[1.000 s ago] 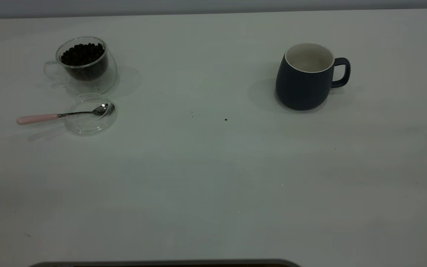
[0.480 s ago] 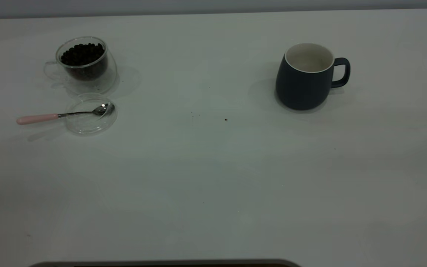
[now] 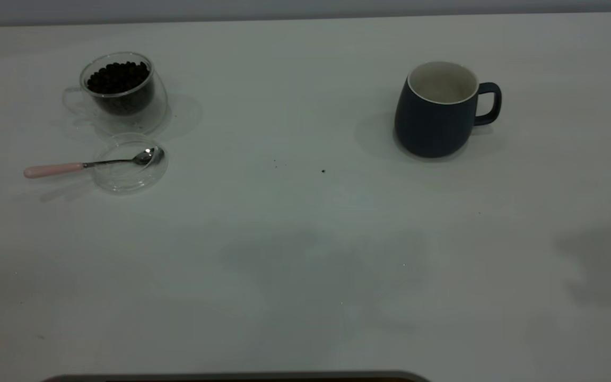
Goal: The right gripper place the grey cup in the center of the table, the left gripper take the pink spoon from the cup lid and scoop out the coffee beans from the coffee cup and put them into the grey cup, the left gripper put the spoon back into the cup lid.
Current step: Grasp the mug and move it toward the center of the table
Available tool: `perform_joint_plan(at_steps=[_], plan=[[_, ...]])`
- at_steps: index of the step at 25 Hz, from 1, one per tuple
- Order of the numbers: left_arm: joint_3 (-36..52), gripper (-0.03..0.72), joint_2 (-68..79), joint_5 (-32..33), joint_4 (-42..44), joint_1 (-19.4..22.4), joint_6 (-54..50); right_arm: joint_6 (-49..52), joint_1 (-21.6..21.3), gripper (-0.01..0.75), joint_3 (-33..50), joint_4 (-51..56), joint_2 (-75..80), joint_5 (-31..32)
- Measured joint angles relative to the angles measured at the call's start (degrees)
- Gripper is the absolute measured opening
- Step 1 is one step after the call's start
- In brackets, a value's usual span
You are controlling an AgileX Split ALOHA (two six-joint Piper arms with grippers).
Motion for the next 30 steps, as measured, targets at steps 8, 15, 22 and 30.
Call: perform_joint_plan(at_steps=[8, 15, 22, 30], plan=[[0.00, 0.482, 0.00, 0.00, 0.00, 0.00, 0.00, -17.58, -0.50, 0.587, -15.04, 0.53, 25.99, -0.09], [0.00, 0.482, 0.00, 0.00, 0.00, 0.00, 0.00, -45.53, -4.63, 0.577, -23.40, 5.62, 45.89, -9.88], [0.00, 0.482, 0.00, 0.00, 0.00, 0.00, 0.00, -76.75, -4.68, 0.573, -27.89, 16.48, 57.35, -15.68], [0.00, 0.482, 0.00, 0.00, 0.00, 0.00, 0.00, -107.48, -4.68, 0.573, -29.75, 42.13, 63.94, -16.07]])
